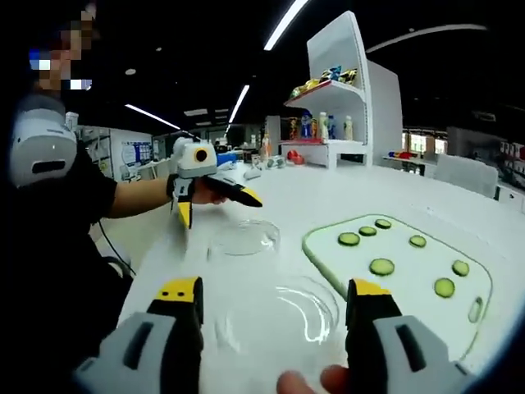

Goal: Open the petri dish lid, add cucumber slices into the petri dish, and close the lid

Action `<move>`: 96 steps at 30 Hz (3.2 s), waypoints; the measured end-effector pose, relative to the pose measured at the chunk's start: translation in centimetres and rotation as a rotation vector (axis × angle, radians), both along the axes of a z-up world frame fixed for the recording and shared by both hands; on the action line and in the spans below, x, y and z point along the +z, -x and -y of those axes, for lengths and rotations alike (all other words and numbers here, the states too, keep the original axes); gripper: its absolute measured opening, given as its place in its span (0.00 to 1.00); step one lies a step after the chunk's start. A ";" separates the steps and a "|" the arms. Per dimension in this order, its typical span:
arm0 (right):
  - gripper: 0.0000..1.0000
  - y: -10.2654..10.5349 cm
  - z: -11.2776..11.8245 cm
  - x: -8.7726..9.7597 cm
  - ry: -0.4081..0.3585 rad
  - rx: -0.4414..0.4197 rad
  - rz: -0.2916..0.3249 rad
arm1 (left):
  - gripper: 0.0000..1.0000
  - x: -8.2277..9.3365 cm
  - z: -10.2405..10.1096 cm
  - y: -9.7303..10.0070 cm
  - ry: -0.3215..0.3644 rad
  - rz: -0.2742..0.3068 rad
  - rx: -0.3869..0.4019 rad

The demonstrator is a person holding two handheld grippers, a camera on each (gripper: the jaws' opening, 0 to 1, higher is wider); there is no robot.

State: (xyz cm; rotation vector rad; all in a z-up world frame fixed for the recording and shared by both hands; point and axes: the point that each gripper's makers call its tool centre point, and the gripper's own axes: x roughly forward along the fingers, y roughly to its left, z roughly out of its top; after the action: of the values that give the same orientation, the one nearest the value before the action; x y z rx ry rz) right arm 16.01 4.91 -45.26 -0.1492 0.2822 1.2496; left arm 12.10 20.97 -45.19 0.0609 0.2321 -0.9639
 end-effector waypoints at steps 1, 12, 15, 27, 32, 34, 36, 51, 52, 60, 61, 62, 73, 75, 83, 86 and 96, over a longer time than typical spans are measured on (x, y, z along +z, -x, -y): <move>0.70 0.0 0.6 -0.1 0.000 -0.018 -0.001 | 0.81 -0.1 0.4 0.2 -0.009 0.005 -0.001; 0.90 2.0 9.1 -1.0 -0.022 -0.357 0.044 | 0.95 0.9 2.0 0.6 0.001 0.052 0.156; 0.97 2.4 10.0 -1.3 -0.054 -0.416 0.009 | 0.95 0.4 2.3 0.5 -0.027 0.070 0.193; 0.97 2.8 13.6 -1.6 -0.076 -0.560 -0.053 | 0.95 -0.5 1.4 0.4 0.021 0.011 0.265; 0.97 2.8 13.4 -2.1 -0.063 -0.565 -0.068 | 0.95 -1.2 1.7 0.3 0.027 -0.006 0.264; 0.97 2.5 13.4 -1.8 -0.059 -0.583 -0.044 | 0.95 -1.4 1.6 0.2 0.009 -0.002 0.269; 0.97 2.0 13.5 -1.1 -0.056 -0.603 -0.011 | 0.95 -1.4 1.5 0.1 0.008 -0.001 0.278; 0.86 -4.1 12.8 4.2 -0.067 -0.640 0.062 | 0.95 -0.1 1.7 1.4 -0.005 0.032 0.299; 0.84 -4.7 12.6 4.5 -0.068 -0.640 0.068 | 0.95 0.0 1.8 1.6 -0.004 0.034 0.299; 0.69 -10.2 9.8 7.0 -0.071 -0.640 0.099 | 0.93 0.9 1.7 3.3 -0.001 0.063 0.308; 0.67 -10.9 9.4 6.8 -0.049 -0.637 0.100 | 0.93 0.9 1.5 3.5 -0.003 0.066 0.311; 0.66 -11.7 9.1 6.9 -0.033 -0.641 0.104 | 0.92 1.0 1.4 3.6 -0.006 0.067 0.316; 0.57 -19.0 6.2 2.8 0.104 -0.666 -0.068 | 0.90 3.1 1.2 5.7 0.025 0.099 0.312; 0.53 -20.1 6.1 1.7 0.135 -0.684 -0.074 | 0.90 3.7 0.9 6.1 0.027 0.110 0.317; 0.47 -22.0 5.4 -2.7 0.227 -0.718 -0.076 | 0.90 4.0 0.1 6.5 0.023 0.122 0.340; 0.45 -22.0 5.3 -3.4 0.237 -0.731 -0.067 | 0.90 3.5 -0.2 6.8 0.025 0.111 0.345; 0.34 -22.9 6.0 -3.6 0.216 -0.790 -0.069 | 0.89 3.5 -0.6 7.1 0.015 0.110 0.353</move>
State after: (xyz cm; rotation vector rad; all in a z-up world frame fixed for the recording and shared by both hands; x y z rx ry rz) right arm 38.91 -1.07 -48.82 -0.1581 0.4794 0.4395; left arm 5.03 21.56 -41.72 0.0565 0.1283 -0.6084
